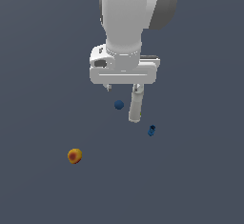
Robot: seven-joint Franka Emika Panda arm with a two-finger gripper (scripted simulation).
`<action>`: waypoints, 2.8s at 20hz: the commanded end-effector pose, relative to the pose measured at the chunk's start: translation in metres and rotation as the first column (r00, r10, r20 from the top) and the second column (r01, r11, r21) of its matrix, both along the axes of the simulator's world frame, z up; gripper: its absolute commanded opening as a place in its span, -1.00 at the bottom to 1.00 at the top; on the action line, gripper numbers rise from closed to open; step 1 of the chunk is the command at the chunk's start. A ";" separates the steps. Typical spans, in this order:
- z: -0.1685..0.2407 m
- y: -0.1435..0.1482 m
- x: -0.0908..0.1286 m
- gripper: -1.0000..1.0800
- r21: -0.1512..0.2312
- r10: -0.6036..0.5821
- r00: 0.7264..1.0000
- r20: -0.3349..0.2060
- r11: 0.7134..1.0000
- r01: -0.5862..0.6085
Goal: Pick up a designated object from a clutter of objects.
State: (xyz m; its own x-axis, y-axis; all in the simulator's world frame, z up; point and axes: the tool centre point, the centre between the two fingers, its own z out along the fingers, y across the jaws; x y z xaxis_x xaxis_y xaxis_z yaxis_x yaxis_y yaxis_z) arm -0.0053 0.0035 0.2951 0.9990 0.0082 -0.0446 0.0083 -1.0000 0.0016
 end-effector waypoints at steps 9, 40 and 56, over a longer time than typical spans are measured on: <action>0.009 0.001 0.000 0.92 0.002 0.029 1.000 -0.005 1.000 -0.029; -0.152 0.107 0.039 0.92 -0.012 0.477 0.879 0.026 0.879 -0.477; -0.202 0.144 0.035 0.92 0.002 0.594 0.803 0.043 0.804 -0.594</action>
